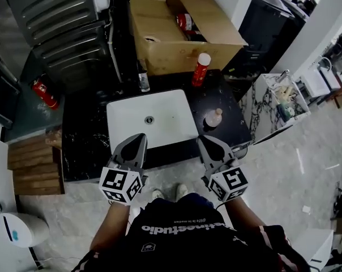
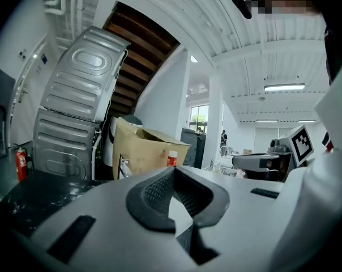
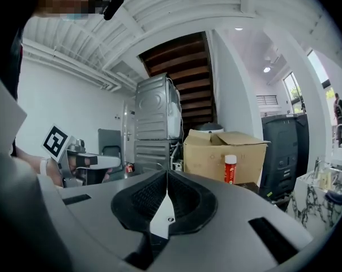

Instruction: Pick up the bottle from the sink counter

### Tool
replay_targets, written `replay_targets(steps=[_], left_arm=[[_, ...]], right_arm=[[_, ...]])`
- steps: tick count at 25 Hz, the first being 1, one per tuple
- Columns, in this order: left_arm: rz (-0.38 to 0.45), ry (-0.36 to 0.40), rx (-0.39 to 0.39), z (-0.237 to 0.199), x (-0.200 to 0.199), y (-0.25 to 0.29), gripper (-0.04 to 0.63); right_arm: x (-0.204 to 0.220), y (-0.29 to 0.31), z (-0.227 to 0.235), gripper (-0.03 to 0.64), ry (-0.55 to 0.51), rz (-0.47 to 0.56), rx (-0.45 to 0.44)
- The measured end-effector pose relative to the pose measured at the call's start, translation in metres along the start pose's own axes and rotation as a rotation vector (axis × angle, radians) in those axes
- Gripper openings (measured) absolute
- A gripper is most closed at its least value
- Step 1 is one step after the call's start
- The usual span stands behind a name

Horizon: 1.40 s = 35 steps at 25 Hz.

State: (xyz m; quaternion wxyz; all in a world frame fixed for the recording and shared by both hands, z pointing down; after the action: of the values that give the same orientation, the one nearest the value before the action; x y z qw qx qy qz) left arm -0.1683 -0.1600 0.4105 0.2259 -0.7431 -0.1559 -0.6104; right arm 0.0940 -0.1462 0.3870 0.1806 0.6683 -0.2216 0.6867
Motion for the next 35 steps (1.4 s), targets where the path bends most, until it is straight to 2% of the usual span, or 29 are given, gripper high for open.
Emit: replay_targets(steps=[3, 6, 10, 14, 19, 27, 30, 35], left_arm=[[-0.019, -0.010, 0.014, -0.002, 0.009, 0.025, 0.014], [-0.043, -0.020, 0.030, 0.001, 0.022, 0.049, 0.015], [-0.108, -0.041, 0.086, 0.014, 0.044, 0.085, 0.015], [-0.144, -0.037, 0.152, 0.037, 0.060, 0.120, 0.015], [-0.167, -0.018, 0.206, 0.059, 0.064, 0.149, 0.015], [-0.192, -0.015, 0.179, 0.053, 0.065, 0.162, 0.015], [-0.200, -0.014, 0.162, 0.047, 0.067, 0.162, 0.015], [-0.197, -0.009, 0.151, 0.041, 0.064, 0.158, 0.015]], right_arm=[[0.012, 0.007, 0.022, 0.041, 0.008, -0.019, 0.027], [0.030, 0.011, 0.057, 0.045, 0.006, -0.038, 0.105], [0.059, 0.013, 0.109, 0.136, 0.026, -0.103, 0.209], [0.094, 0.025, 0.151, 0.209, 0.010, -0.182, 0.264], [0.131, 0.050, 0.189, 0.258, -0.010, -0.245, 0.334], [0.168, 0.074, 0.222, 0.255, 0.020, -0.310, 0.347], [0.171, 0.076, 0.221, 0.157, -0.002, -0.298, 0.333], [0.170, 0.076, 0.219, 0.150, -0.023, -0.290, 0.324]])
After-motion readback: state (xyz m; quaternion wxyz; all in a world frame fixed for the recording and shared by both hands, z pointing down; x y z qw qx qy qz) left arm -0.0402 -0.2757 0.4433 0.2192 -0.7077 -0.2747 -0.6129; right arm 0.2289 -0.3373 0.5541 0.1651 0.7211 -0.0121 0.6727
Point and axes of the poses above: the fingertips, and each gripper's own axes: y forward along the fingers, z to its right, x out of its underside, the point moved 9 cm from there along -y, backward along the fingers, and after that the axes turned 13 degrees about z, right-handed, at the moved point
